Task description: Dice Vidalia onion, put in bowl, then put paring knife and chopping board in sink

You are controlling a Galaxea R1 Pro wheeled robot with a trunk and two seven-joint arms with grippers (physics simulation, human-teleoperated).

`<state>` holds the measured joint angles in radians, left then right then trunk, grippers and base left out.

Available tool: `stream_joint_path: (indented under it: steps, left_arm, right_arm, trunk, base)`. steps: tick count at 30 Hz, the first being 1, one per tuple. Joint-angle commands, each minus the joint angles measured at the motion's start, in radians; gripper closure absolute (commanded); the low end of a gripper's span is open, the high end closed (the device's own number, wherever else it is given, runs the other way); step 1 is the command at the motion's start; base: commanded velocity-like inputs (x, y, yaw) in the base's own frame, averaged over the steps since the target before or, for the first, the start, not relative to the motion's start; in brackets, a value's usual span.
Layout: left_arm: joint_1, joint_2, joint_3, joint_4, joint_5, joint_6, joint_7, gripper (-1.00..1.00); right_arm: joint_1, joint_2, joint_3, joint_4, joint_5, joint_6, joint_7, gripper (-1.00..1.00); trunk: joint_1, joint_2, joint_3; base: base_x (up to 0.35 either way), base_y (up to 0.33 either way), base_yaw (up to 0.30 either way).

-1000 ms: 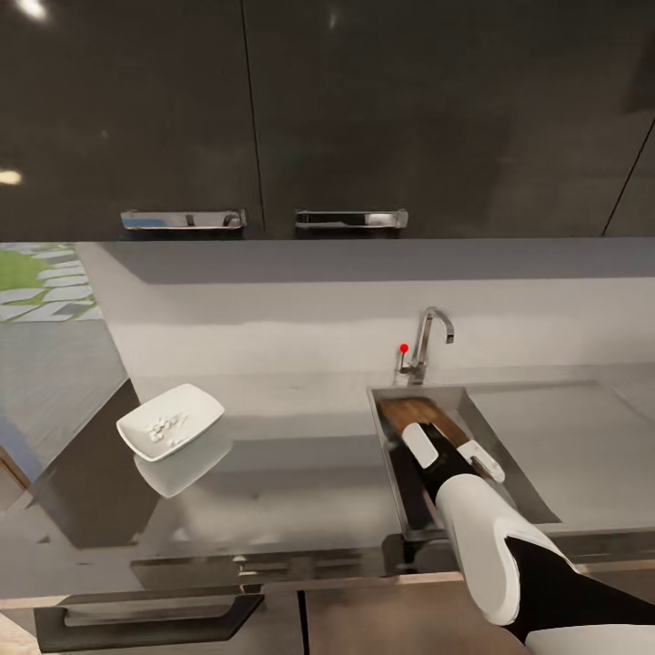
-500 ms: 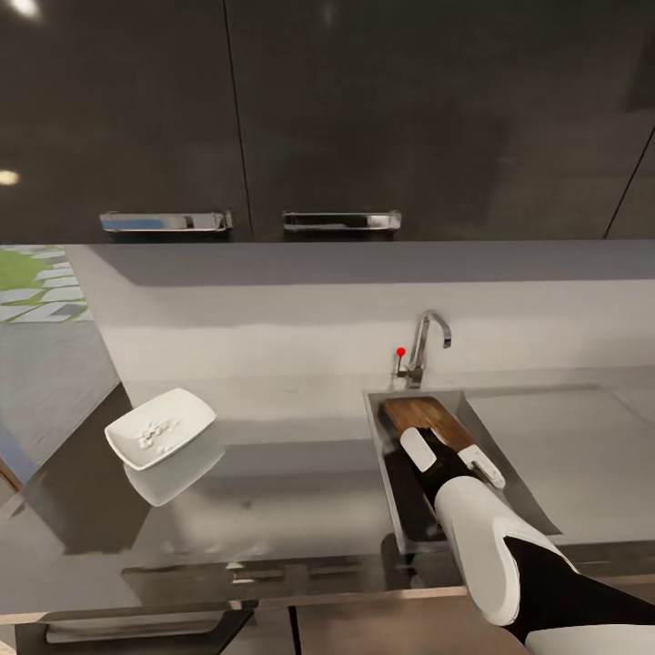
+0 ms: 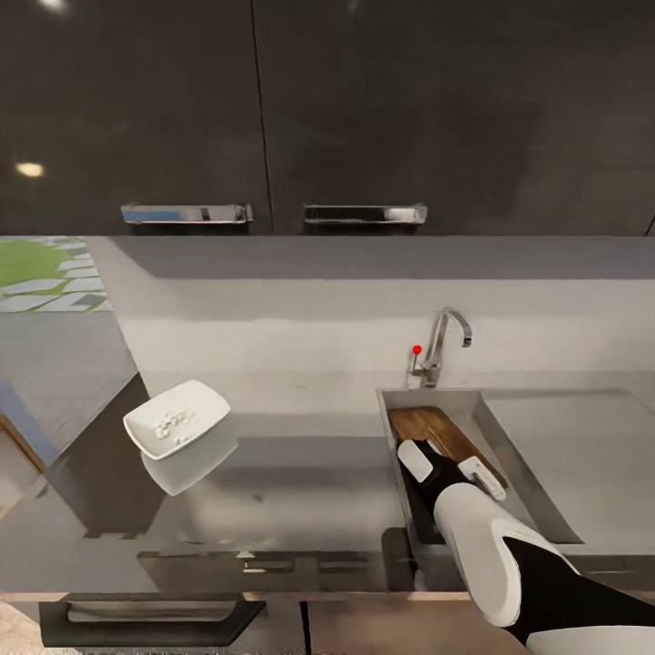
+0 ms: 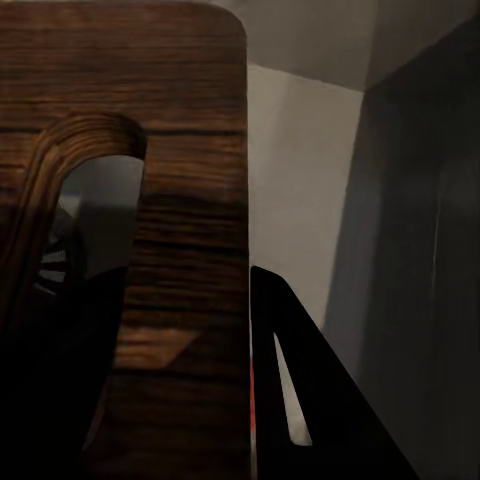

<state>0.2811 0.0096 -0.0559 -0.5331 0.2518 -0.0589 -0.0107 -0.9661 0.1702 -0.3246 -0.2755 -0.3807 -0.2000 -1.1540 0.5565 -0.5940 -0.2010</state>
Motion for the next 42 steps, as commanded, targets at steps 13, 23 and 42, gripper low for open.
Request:
stream_joint_path:
  steps: [13, 23, 42]
  left_arm:
    - [0.0, 0.001, -0.005, 0.008, 0.009, -0.002, 0.003, -1.0]
    - [0.0, 0.002, -0.005, 0.012, 0.009, -0.002, 0.003, -1.0]
    - [0.0, 0.001, -0.005, 0.014, 0.009, -0.002, 0.003, -1.0]
  right_arm:
    - [0.0, 0.004, 0.01, 0.01, -0.037, -0.002, 0.007, 1.0]
    - [0.0, 0.004, 0.013, 0.012, -0.039, -0.002, 0.007, 1.0]
    - [0.0, 0.004, 0.011, 0.011, -0.04, -0.001, 0.007, 1.0]
  trunk:
    - [0.0, -0.001, -0.02]
    - [0.0, -0.001, -0.025]
    - [0.0, -0.001, -0.054]
  base:
    - [0.0, -0.076, -0.036]
    - [0.0, -0.004, -0.102]
    - [0.0, 0.0, 0.0]
